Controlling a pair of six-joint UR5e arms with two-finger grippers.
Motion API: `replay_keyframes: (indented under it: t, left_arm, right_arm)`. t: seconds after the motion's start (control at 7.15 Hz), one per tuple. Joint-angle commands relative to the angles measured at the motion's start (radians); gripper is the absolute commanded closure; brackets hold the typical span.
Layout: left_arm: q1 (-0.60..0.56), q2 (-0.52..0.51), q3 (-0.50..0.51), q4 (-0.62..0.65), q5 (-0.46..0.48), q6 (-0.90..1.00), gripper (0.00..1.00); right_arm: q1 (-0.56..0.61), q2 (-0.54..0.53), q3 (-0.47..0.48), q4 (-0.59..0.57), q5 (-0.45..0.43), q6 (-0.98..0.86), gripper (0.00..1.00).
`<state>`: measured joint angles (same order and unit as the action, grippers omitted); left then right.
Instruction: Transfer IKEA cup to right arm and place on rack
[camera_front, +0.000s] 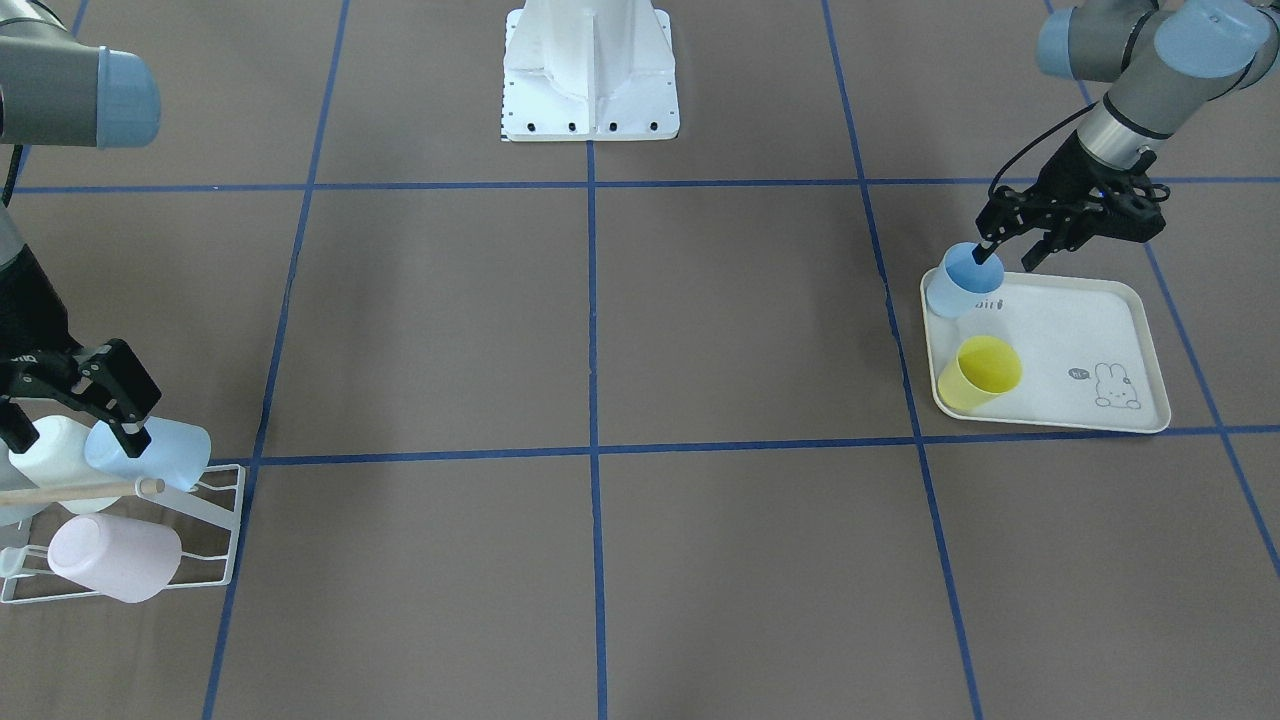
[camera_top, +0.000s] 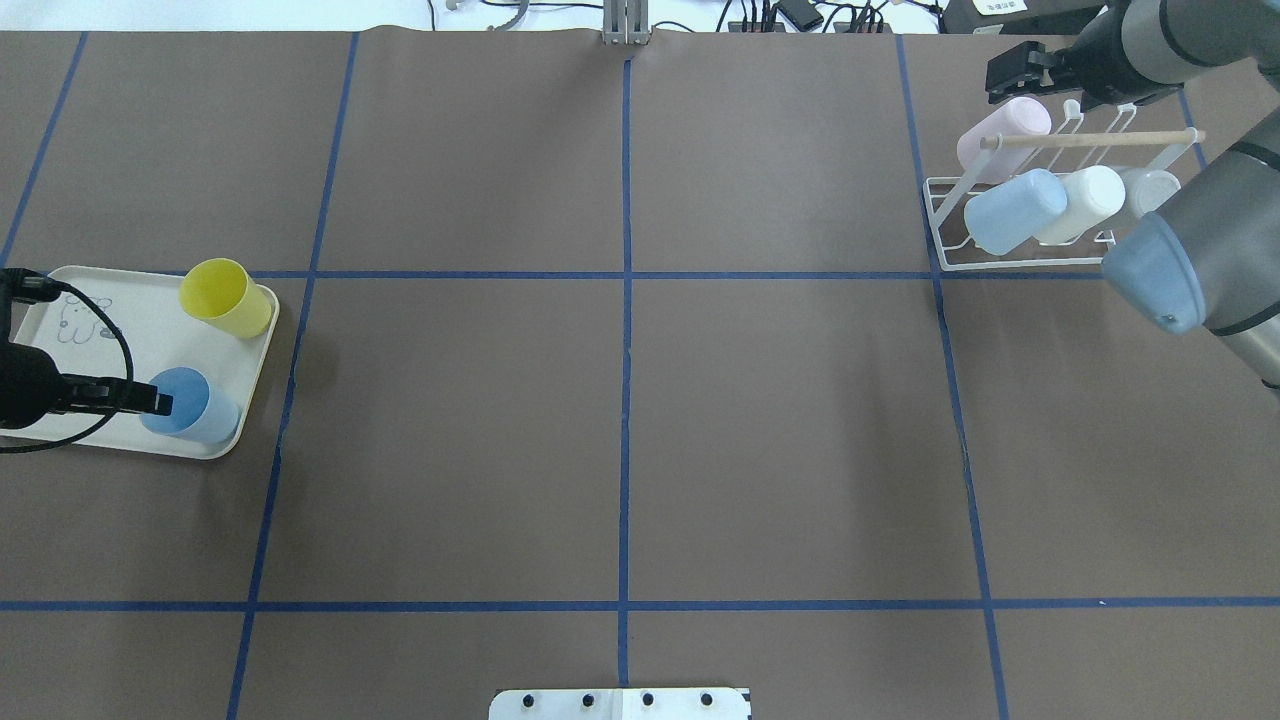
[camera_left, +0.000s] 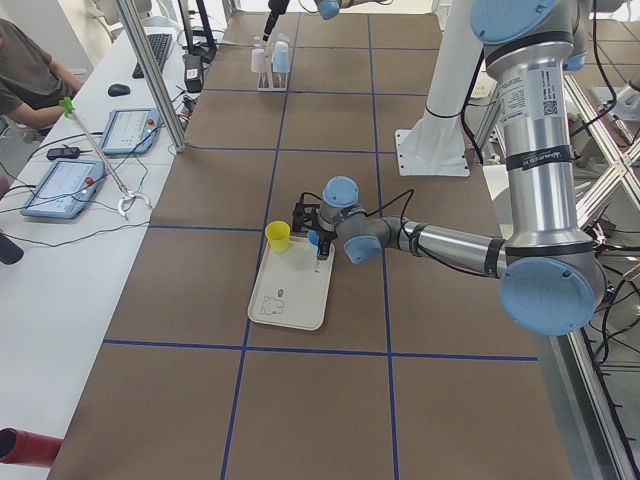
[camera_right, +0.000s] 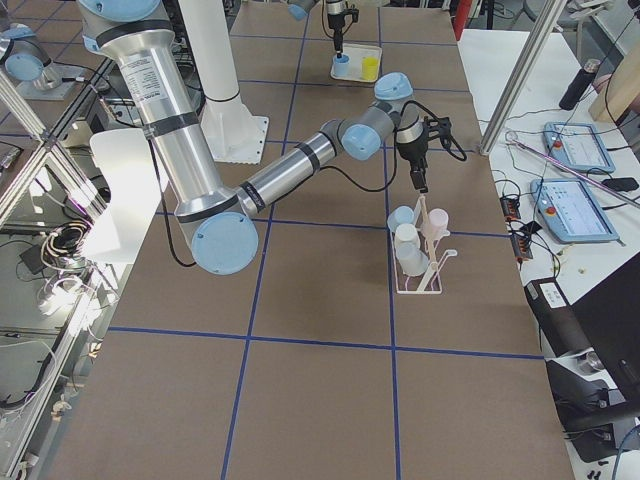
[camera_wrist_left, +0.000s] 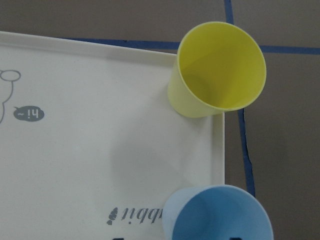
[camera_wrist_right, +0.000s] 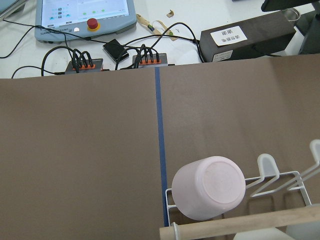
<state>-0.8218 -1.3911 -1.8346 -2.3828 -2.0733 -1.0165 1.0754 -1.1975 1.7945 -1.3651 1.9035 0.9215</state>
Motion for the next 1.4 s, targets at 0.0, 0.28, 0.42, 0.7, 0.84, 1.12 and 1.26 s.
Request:
replay_keyframes:
  t: [0.0,0.28,0.42,0.7,0.84,1.12,1.26]
  left_arm:
    - [0.019,-0.025,0.041,-0.001,0.001,-0.001,0.28]
    - [0.019,-0.031,0.047,-0.001,0.001,-0.001,0.69]
    - [0.019,-0.032,0.046,-0.001,-0.001,-0.001,1.00]
    - [0.018,-0.037,0.049,0.000,-0.016,-0.001,1.00]
    - [0.015,-0.026,0.046,0.005,-0.022,0.001,1.00]
    - [-0.044,-0.029,-0.059,0.144,-0.042,0.089,1.00]
    - [-0.060,-0.034,-0.157,0.269,-0.051,0.107,1.00]
  right_arm:
    - [0.000,-0.004,0.000,0.000,0.002,-0.001,0.00]
    - [0.001,-0.004,0.003,-0.002,0.006,-0.001,0.00]
    - [0.001,-0.004,0.006,-0.002,0.006,-0.001,0.00]
    - [0.001,-0.007,0.009,-0.002,0.006,0.000,0.00]
    - [0.001,-0.007,0.011,-0.002,0.006,0.000,0.00]
    - [0.001,-0.010,0.017,-0.002,0.006,0.000,0.00]
    - [0.000,-0.010,0.017,-0.002,0.006,0.000,0.00]
